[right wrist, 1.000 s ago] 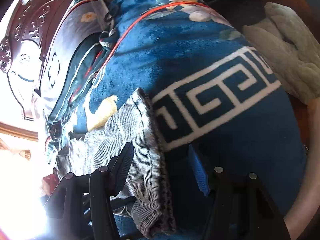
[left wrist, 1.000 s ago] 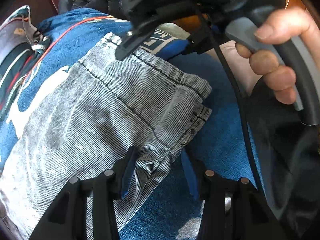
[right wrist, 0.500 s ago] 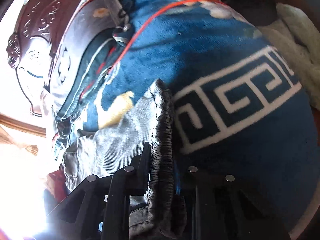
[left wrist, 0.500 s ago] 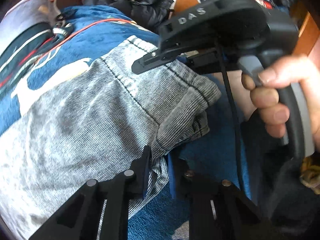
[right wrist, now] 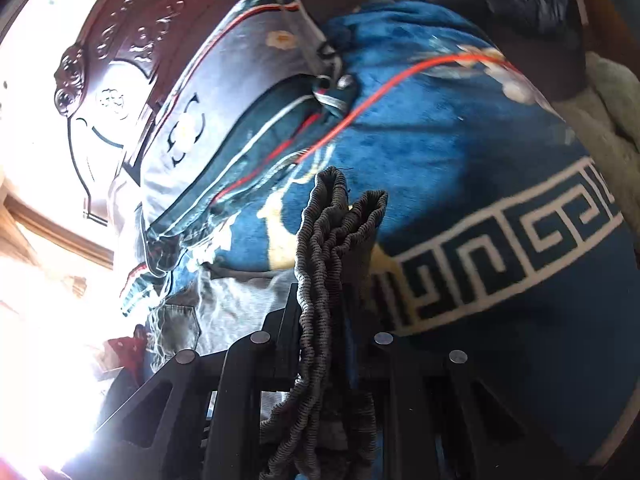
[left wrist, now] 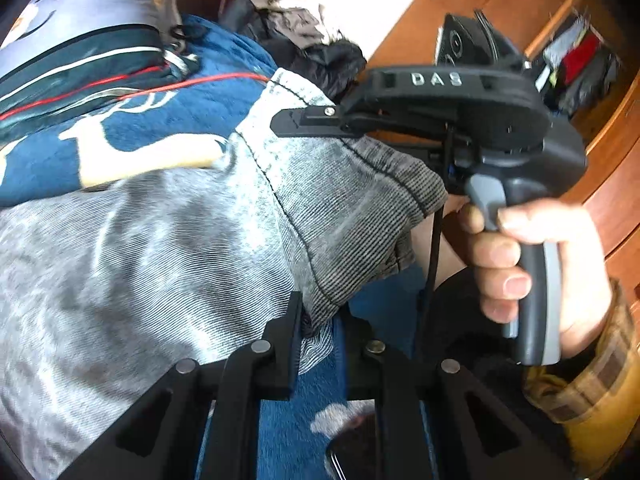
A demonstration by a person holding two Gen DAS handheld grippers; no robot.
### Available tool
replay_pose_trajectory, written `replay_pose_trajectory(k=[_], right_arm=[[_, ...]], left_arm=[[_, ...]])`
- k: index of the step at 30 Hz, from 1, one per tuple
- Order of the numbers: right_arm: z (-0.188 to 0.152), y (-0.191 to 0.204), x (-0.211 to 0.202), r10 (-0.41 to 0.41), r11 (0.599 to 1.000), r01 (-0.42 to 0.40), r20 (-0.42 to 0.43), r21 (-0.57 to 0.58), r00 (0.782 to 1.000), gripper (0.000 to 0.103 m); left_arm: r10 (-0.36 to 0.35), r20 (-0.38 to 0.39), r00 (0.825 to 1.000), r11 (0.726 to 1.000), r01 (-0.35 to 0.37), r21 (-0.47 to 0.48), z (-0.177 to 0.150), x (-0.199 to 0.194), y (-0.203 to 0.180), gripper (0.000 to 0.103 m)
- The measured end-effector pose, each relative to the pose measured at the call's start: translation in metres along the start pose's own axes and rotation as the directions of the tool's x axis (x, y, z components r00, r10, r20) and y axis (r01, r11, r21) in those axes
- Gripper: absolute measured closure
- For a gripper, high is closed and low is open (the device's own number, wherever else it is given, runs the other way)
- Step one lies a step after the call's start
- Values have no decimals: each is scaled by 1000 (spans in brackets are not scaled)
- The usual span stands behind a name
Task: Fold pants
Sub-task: 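Grasp the leg hem of the grey jeans with the right gripper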
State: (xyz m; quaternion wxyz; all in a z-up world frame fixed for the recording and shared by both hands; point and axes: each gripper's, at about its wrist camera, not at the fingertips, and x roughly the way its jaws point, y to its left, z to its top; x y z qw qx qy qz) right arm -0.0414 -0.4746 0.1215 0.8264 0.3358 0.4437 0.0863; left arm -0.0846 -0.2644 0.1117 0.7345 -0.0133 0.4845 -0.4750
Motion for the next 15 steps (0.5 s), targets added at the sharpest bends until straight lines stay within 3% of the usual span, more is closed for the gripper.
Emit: replay_pose_trajectory(k=[7, 15], right_arm=[[-10, 52, 12, 26, 998, -26, -9, -64, 1000, 87], [-16, 122, 49, 16, 985, -25, -53, -171, 998, 87]], left_arm=[[-17, 69, 997, 997, 22, -80, -16, -45, 27, 87], [-34, 162, 986, 975, 68, -211, -13, -66, 80, 87]])
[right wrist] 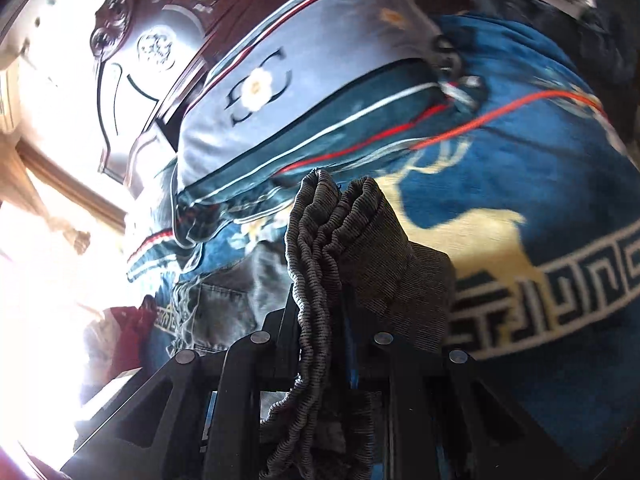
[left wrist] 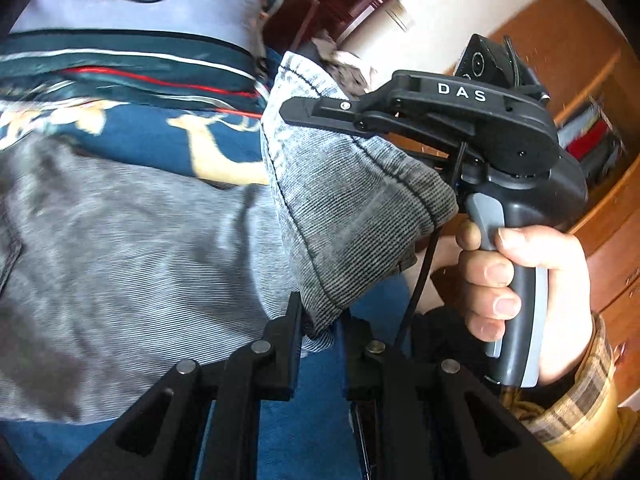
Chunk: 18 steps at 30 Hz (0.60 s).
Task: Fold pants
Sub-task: 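Grasp the leg hem of the grey jeans with the right gripper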
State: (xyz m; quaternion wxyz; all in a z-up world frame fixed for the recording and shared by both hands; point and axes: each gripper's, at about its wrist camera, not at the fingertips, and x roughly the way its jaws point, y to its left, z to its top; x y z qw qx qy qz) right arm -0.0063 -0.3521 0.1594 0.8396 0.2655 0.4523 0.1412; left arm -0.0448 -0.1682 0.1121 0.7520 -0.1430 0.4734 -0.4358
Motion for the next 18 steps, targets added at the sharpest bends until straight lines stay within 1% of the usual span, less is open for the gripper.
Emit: replay_pose_trajectory(k=[2, 5, 11, 13, 14, 15, 17, 18], right_arm=[[1, 19, 13, -5, 999, 4, -20, -33, 1000, 87], [1, 47, 46, -34, 995, 27, -77, -94, 996, 87], [-14, 82, 112, -98, 982, 68, -165, -175, 981, 87], [-22, 88, 139, -101, 981, 63, -208, -183, 973, 83], [-25, 89, 150, -107, 981, 66, -228, -183, 968, 77], [-28, 90, 159, -114, 981, 70, -245, -179, 963, 64], [-35, 88, 180, -110, 986, 67, -289, -152, 951, 53], [-37, 88, 182, -112, 986, 70, -295, -151, 949, 53]], left_arm=[[-8, 19, 1000, 999, 9, -33, -2, -10, 12, 87], [-8, 36, 999, 996, 11, -90, -10, -22, 34, 87], [47, 37, 998, 983, -39, -178, -33, -50, 80, 87], [63, 24, 998, 976, -57, -212, -39, -53, 96, 85], [70, 18, 997, 972, -64, -228, -43, -54, 102, 82], [77, 11, 997, 967, -72, -243, -46, -55, 108, 80], [95, 3, 996, 962, -91, -259, -51, -57, 115, 70], [99, 5, 995, 959, -94, -267, -53, -59, 118, 68]])
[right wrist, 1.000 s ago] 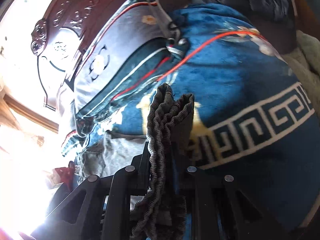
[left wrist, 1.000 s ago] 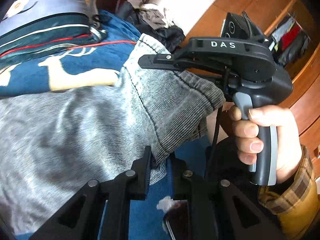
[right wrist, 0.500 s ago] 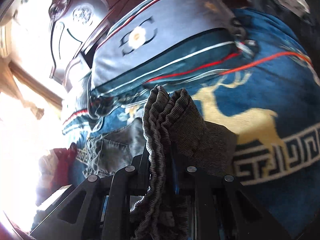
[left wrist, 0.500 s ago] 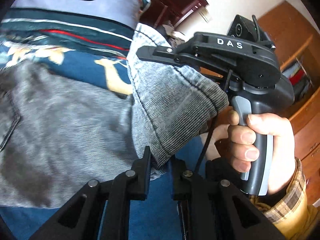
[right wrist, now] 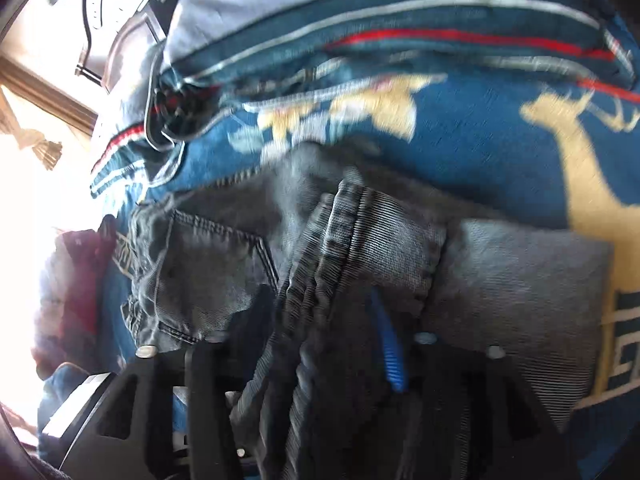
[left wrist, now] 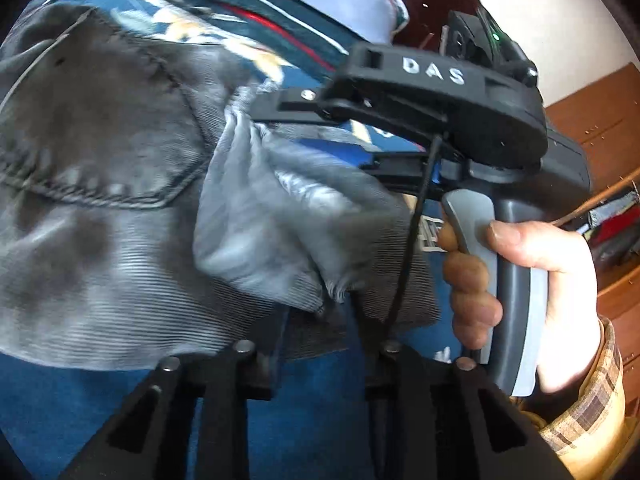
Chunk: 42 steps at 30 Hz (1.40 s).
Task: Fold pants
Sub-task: 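Grasp the leg hem of the grey jeans with the right gripper, then lay the hem down on the jeans and open the right gripper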
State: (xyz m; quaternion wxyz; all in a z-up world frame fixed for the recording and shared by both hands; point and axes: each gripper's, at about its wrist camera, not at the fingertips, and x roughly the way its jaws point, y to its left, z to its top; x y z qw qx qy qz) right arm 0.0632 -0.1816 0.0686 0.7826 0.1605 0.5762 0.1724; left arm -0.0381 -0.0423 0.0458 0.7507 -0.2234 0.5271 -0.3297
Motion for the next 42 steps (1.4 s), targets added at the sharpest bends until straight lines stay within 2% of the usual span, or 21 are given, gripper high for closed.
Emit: replay_pose_trajectory(k=[3, 8, 10, 12, 14, 16, 18, 21, 22, 23, 24, 25, 27, 30, 32, 33, 35, 37, 39, 40, 42], right_arm=[[-5, 0, -7, 7, 1000, -7, 16, 5, 1000, 53], [-14, -16, -61, 41, 998, -46, 124, 43, 991, 50], [-27, -31, -89, 32, 997, -45, 177, 69, 984, 47], [-42, -50, -110, -1, 993, -24, 216, 112, 976, 47], [-54, -66, -120, -40, 988, 3, 235, 155, 971, 47], [-69, -84, -120, -75, 977, 27, 219, 213, 973, 46], [-81, -97, -111, -84, 967, 34, 190, 252, 978, 46], [-95, -107, -94, -63, 961, 19, 150, 276, 987, 48], [-98, -108, -88, -49, 960, 8, 139, 279, 989, 51], [-100, -107, -79, -23, 960, -13, 126, 280, 992, 66], [-102, -107, -69, -7, 959, -26, 115, 282, 993, 73], [-104, -105, -67, -26, 961, -7, 117, 276, 993, 75], [-104, -96, -72, -54, 971, 19, 143, 240, 988, 84], [-103, -83, -85, -94, 980, 57, 191, 192, 977, 85], [-105, -87, -80, -108, 978, 74, 171, 193, 979, 84], [-106, -90, -74, -114, 976, 81, 156, 203, 981, 78], [-108, -94, -63, -131, 975, 103, 133, 195, 982, 77], [-110, -92, -66, -137, 978, 110, 150, 176, 979, 74], [-110, -87, -72, -176, 974, 149, 158, 170, 972, 60], [-110, -82, -79, -221, 968, 194, 172, 159, 960, 58], [-110, -75, -87, -256, 963, 230, 202, 143, 946, 56]], left_arm=[[-20, 19, 1000, 999, 21, -37, -4, -9, 6, 63], [-7, 90, 996, 1000, 9, -16, -4, -33, -6, 38], [-5, 133, 991, 1000, 8, -16, 1, -45, -9, 32], [13, 161, 987, 1000, -10, -20, 7, -54, -7, 32], [80, 146, 986, 997, -78, -18, 18, -50, -4, 34], [129, 115, 985, 991, -130, 4, 26, -38, -6, 36], [179, 68, 981, 983, -181, 28, 34, -20, -6, 49], [232, 19, 973, 972, -233, 40, 27, -8, -2, 59], [242, 15, 970, 969, -242, 40, 24, -5, 0, 65], [243, 17, 970, 969, -244, 37, 22, -4, 2, 70], [232, 22, 972, 972, -233, 38, 21, -4, 3, 73], [214, 29, 976, 976, -215, 46, 19, -6, 1, 81], [201, 62, 978, 975, -206, 78, 16, -13, -8, 83], [184, 81, 980, 976, -192, 103, 9, -22, -17, 84], [212, 60, 975, 971, -217, 96, 5, -15, -12, 84], [234, 43, 971, 968, -237, 88, 5, -9, -7, 83], [230, 33, 973, 971, -231, 62, 4, -5, 1, 80], [230, 40, 972, 971, -232, 63, 6, -7, 0, 79], [262, 50, 964, 959, -266, 97, 6, -10, -8, 73], [279, 57, 959, 952, -284, 110, 6, -13, -11, 68], [320, 73, 945, 937, -327, 125, 7, -19, -17, 51]])
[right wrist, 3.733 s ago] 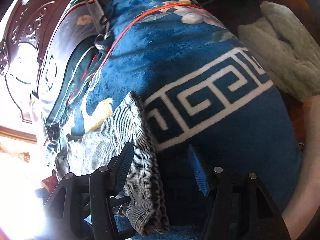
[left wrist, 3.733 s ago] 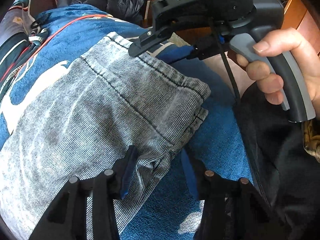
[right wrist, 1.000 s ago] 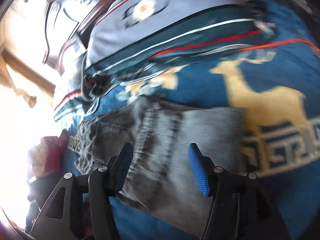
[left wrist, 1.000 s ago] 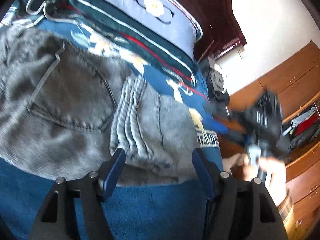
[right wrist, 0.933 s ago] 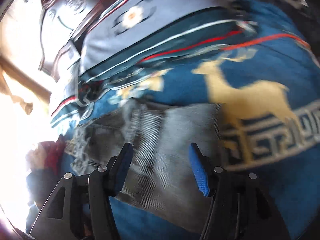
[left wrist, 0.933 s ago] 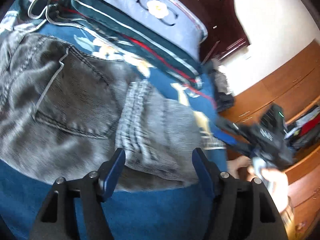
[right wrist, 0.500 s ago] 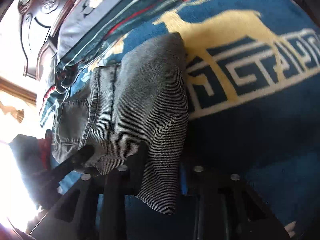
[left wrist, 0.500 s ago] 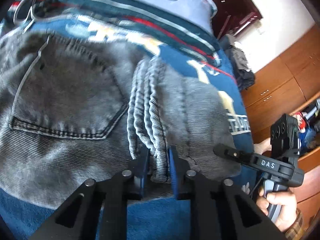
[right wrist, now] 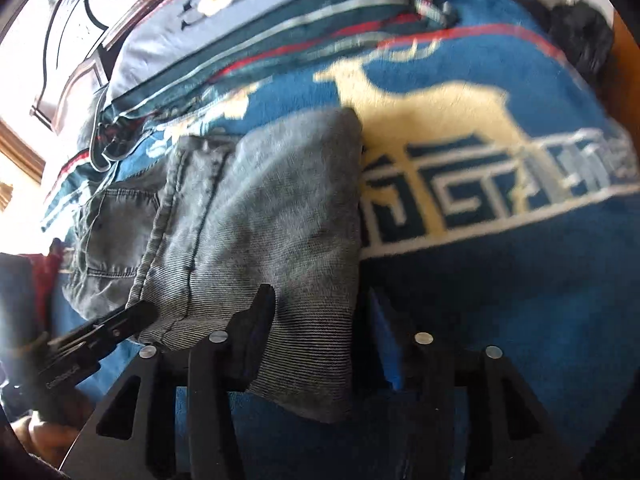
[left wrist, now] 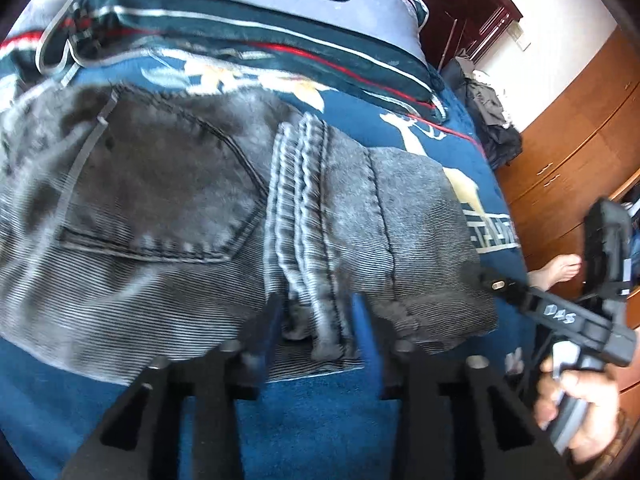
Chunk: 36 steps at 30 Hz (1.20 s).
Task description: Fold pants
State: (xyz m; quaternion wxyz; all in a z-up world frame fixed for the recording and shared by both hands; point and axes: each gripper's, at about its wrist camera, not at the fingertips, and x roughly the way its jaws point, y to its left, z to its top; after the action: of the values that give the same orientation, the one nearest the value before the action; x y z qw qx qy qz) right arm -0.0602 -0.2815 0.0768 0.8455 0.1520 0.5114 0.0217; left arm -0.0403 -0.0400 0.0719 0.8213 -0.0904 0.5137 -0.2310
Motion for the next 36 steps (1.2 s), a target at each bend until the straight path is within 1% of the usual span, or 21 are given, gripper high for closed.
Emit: replay_pose_trajectory(k=[1, 4, 6, 9, 13, 16, 21, 24, 25, 26, 28, 30, 33, 36], right_arm=[[1, 3, -7, -7, 1000, 8, 21, -10, 1000, 56], [3, 15, -21, -29, 999, 31, 69, -36, 997, 56], [3, 23, -24, -31, 997, 36, 79, -61, 996, 56], [-1, 30, -10, -51, 996, 54, 41, -73, 998, 56], [-12, 33, 6, -118, 988, 118, 0, -98, 993, 55], [-15, 36, 4, -150, 981, 148, -5, -128, 989, 54], [-11, 50, -19, -122, 984, 127, 42, -127, 992, 46], [-8, 67, -28, -99, 982, 108, 64, -157, 993, 46], [-7, 74, -30, -89, 980, 99, 70, -170, 994, 45], [-7, 79, -31, -80, 980, 92, 73, -179, 994, 45], [-8, 93, -33, -56, 976, 71, 76, -204, 995, 43], [-10, 105, -31, -47, 970, 63, 75, -234, 996, 38], [-16, 128, -26, -51, 952, 70, 73, -297, 996, 38], [-25, 154, -21, -21, 929, 41, 60, -367, 998, 38]], left_arm=[[17, 13, 1000, 1000, -17, 6, 0, -5, -1, 44], [61, 40, 997, 997, -62, 41, 0, -17, -3, 44], [99, 41, 994, 992, -102, 80, -1, -18, -6, 44], [135, 26, 990, 985, -137, 105, -1, -13, -6, 44], [160, 20, 987, 981, -161, 110, -2, -6, -5, 44], [169, 23, 985, 977, -170, 126, -2, -6, -8, 44], [178, 38, 983, 975, -181, 128, 0, -15, -4, 44], [185, 44, 982, 976, -189, 111, 2, -26, 4, 43], [187, 46, 981, 976, -191, 104, 3, -30, 8, 36], [190, 49, 981, 976, -194, 94, 5, -34, 12, 27], [194, 59, 979, 978, -198, 71, 9, -46, 22, 21], [205, 67, 976, 976, -209, 59, 15, -57, 32, 20], [244, 83, 966, 967, -249, 57, 26, -76, 51, 18], [268, 84, 960, 960, -273, 56, 37, -92, 74, 13]])
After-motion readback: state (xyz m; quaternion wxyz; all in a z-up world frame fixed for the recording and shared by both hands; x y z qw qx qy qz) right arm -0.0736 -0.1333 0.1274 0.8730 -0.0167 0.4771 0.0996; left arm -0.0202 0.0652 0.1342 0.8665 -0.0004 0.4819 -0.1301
